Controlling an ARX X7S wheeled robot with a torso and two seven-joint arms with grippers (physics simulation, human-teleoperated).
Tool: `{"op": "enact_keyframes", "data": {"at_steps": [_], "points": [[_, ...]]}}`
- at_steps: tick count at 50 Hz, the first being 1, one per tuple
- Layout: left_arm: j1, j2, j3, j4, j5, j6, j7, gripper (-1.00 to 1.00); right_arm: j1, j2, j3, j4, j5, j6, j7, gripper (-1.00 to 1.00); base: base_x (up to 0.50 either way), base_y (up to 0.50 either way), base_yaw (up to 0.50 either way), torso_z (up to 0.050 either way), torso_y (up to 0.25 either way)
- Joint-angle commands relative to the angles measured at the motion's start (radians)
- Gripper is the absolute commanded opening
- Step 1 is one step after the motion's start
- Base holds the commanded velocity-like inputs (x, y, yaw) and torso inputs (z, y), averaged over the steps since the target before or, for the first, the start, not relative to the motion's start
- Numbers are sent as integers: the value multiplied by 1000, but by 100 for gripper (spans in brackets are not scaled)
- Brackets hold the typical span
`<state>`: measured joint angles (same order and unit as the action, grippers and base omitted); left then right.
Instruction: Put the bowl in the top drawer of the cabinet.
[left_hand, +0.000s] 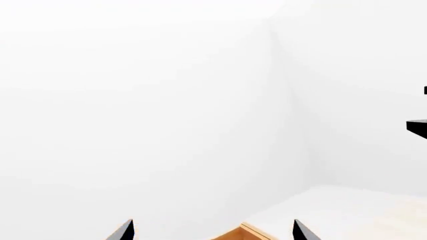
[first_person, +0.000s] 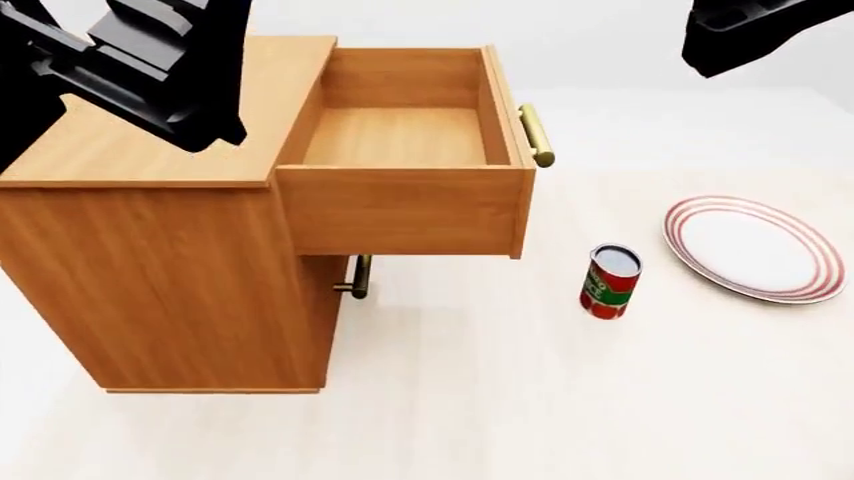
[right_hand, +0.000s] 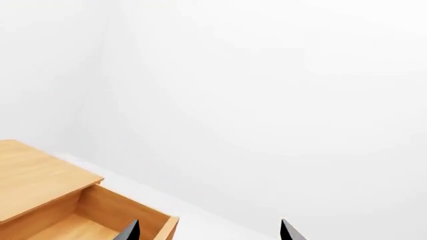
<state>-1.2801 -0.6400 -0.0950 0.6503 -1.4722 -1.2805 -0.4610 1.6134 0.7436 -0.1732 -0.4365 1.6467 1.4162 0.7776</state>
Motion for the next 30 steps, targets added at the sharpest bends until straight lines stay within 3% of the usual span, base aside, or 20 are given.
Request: {"op": "enact_keyframes", "data": {"at_steps": [1,15,24,30], "points": [[-11,-9,4,-2,-18,5,-14,100,15,15,-13,4,27,-10,13,100,324,51,0,0,12],[-26,-17,12,-7,-44,12,-32,100,50,75,-25,76,59,6,-6,100,0,0,0,0,0],[-21,-45,-9,-23,-108,17,-77,100,150,251,-76,170,74,132,-85,100,0,0,0,0,0],[-33,-48,-1,-45,-125,18,-93,100,247,375,-253,193,-88,146,-306,100,0,0,0,0,0]]}}
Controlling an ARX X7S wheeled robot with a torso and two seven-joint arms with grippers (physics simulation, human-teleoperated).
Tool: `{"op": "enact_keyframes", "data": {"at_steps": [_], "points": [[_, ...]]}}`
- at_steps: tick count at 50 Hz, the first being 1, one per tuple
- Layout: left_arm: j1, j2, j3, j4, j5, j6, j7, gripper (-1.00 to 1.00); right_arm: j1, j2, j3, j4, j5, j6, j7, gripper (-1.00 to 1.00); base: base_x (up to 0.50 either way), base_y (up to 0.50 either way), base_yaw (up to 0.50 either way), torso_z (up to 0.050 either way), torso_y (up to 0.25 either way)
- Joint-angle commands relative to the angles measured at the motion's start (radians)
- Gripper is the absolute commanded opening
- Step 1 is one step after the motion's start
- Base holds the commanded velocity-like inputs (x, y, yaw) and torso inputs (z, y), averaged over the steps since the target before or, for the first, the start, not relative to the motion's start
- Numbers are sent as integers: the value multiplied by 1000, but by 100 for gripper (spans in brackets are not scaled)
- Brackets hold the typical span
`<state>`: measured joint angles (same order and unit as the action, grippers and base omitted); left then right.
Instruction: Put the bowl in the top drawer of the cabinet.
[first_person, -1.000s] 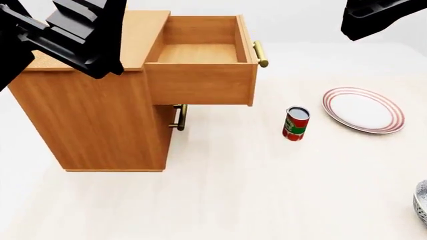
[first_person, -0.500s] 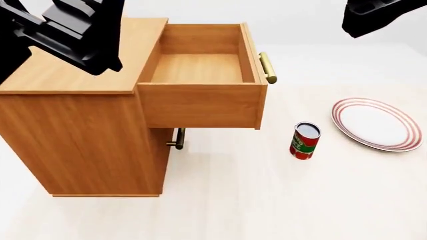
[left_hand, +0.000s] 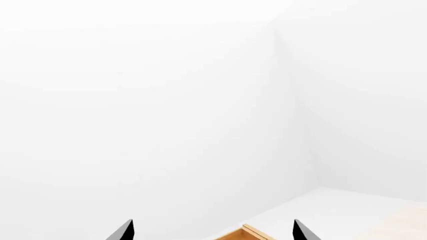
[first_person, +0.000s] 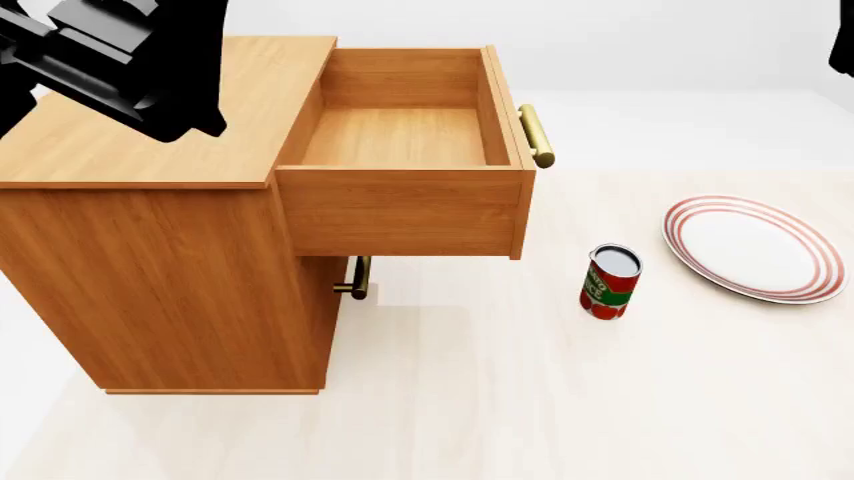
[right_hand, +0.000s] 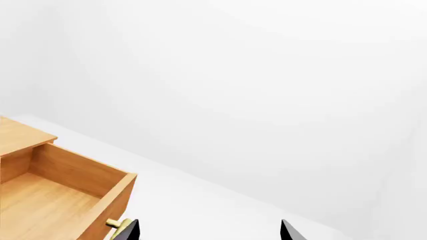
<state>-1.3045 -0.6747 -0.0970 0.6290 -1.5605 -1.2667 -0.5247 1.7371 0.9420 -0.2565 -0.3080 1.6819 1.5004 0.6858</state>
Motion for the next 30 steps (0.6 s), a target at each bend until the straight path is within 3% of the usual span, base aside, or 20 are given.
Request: {"op": "enact_keyframes", "data": {"at_steps": [1,8,14,30], "points": [[-10,-13,3,-25,-35,4,-28,100,135,191,-201,61,-161,59,-260,100,0,0,0,0,0],[-19,-5,19,-36,-29,8,-28,100,147,303,-399,49,-412,28,-539,100,0,0,0,0,0],[-31,0,32,-46,-29,11,-28,100,143,345,-538,53,-566,5,-688,100,0,0,0,0,0],[-21,-15,29,-46,-47,23,-35,100,107,431,-790,44,-802,-18,-848,100,0,0,0,0,0]]}}
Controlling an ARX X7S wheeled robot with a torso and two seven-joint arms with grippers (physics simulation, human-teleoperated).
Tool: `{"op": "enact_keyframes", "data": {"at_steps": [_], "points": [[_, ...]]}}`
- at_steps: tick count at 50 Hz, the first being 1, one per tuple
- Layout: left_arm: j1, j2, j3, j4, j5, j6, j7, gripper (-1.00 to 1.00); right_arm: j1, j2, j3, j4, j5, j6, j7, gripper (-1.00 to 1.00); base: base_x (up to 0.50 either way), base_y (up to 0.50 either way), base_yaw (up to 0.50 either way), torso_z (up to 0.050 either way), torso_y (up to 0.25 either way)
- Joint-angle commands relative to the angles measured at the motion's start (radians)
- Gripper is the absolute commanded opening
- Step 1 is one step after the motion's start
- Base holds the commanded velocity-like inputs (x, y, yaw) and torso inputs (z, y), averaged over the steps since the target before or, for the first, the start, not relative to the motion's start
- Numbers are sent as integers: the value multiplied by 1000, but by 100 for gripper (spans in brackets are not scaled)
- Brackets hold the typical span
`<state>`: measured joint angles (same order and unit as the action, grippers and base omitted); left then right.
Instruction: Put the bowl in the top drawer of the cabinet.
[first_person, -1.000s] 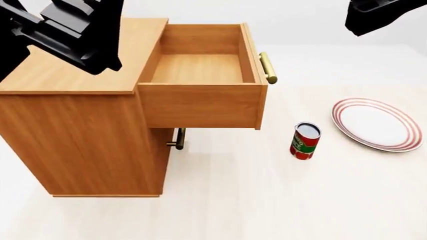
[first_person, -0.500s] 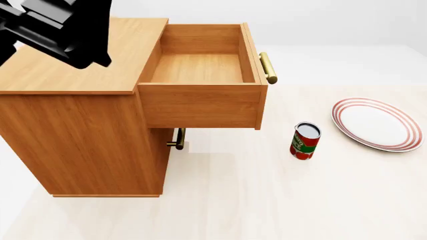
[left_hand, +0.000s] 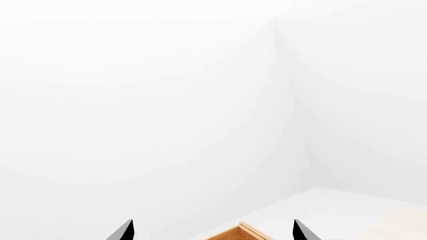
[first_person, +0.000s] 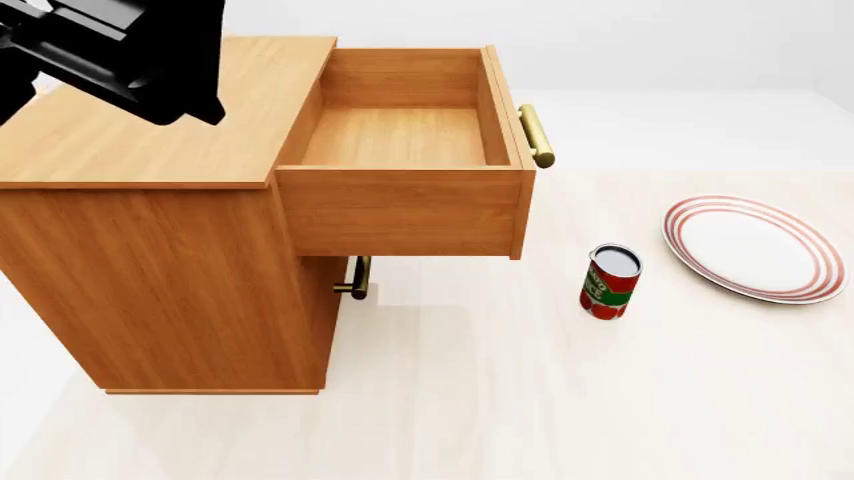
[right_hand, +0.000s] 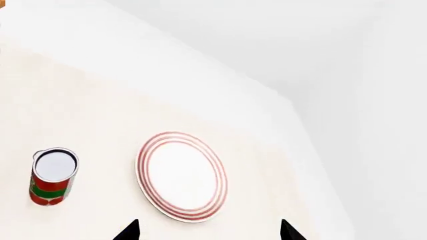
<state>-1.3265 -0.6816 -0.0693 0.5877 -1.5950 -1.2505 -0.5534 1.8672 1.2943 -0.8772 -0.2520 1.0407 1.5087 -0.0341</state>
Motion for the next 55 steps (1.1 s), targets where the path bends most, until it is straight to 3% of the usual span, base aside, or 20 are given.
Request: {"op": "enact_keyframes", "data": {"at_steps": [1,17,21,29,38,42,55], "points": [[0,-10,1,-5,-17,8,-9,100,-27,82,-177,-14,-167,-30,-130,100,0,0,0,0,0],[19,-20,-5,-1,-3,25,4,100,-225,110,-231,-16,-41,-120,41,100,0,0,0,0,0],[20,-25,-5,1,-6,26,0,100,-299,159,-251,-15,22,-198,95,100,0,0,0,0,0],[15,-27,3,1,-13,30,-10,100,-382,273,-308,-11,34,-339,79,100,0,0,0,0,0],[17,-27,9,1,-10,34,-11,100,-430,276,-350,33,62,-417,103,100,0,0,0,0,0],[14,-30,11,1,-20,35,-18,100,-451,276,-369,90,26,-472,46,100,0,0,0,0,0],[34,-35,11,3,1,46,4,100,-527,276,-438,127,108,-567,122,100,0,0,0,0,0]]}}
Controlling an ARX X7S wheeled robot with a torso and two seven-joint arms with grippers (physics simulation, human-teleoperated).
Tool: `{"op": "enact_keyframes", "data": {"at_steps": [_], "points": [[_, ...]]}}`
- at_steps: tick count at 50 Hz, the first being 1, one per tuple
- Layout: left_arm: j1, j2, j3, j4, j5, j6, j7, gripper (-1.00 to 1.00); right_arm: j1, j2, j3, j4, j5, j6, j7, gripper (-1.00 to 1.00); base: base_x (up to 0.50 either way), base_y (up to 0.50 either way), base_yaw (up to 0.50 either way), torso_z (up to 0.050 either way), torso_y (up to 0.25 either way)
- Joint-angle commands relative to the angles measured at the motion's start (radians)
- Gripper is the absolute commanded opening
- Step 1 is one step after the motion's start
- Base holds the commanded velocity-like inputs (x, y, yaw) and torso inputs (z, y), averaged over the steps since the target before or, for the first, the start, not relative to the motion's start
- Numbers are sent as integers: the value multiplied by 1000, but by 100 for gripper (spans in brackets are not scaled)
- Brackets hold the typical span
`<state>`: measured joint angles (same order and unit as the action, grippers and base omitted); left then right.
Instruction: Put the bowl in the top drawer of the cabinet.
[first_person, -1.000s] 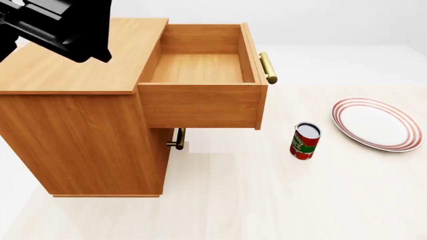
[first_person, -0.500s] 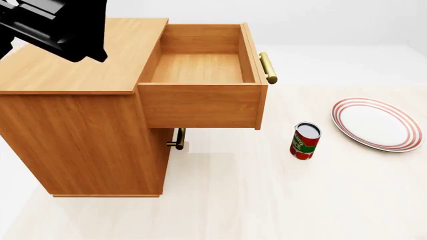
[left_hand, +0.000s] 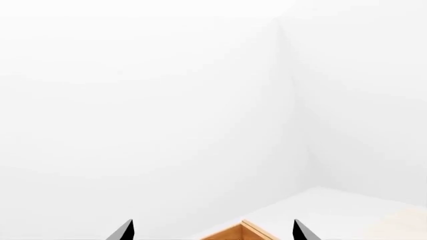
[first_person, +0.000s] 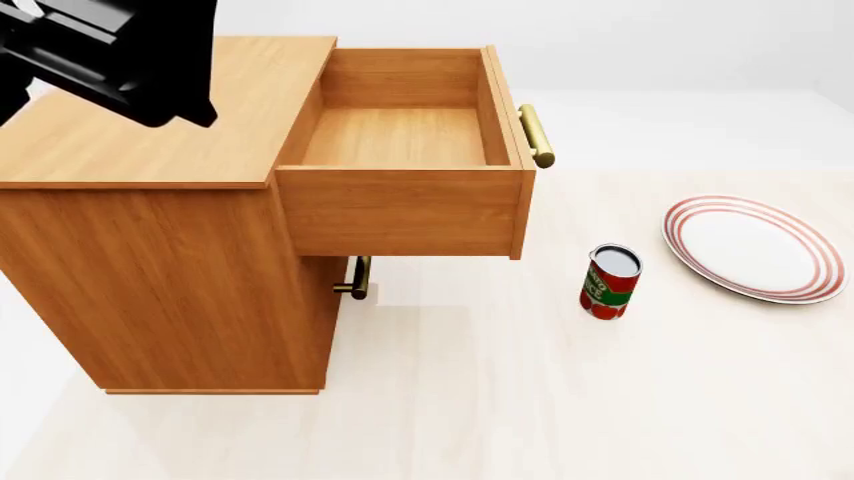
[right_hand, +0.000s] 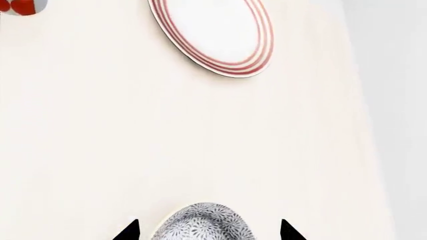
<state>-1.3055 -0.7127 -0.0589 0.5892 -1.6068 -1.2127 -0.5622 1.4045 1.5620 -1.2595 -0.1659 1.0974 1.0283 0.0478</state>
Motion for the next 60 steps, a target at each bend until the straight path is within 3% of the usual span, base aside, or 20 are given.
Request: {"op": "enact_keyframes", "data": {"at_steps": [1,18,54,55,60], "points": [[15,-4,1,1,15,9,15,100,-71,9,-61,45,56,-93,44,100,0,0,0,0,0],[15,-11,9,-1,6,17,11,100,-168,9,-151,69,234,-176,152,100,0,0,0,0,0],[50,-16,16,1,40,47,36,100,-325,-23,-294,118,235,-393,278,100,0,0,0,0,0],[52,-16,16,1,42,47,37,100,-324,-28,-293,122,223,-395,286,-100,0,0,0,0,0],[60,-17,17,1,46,51,39,100,-313,-52,-285,131,186,-380,310,-100,0,0,0,0,0]]}}
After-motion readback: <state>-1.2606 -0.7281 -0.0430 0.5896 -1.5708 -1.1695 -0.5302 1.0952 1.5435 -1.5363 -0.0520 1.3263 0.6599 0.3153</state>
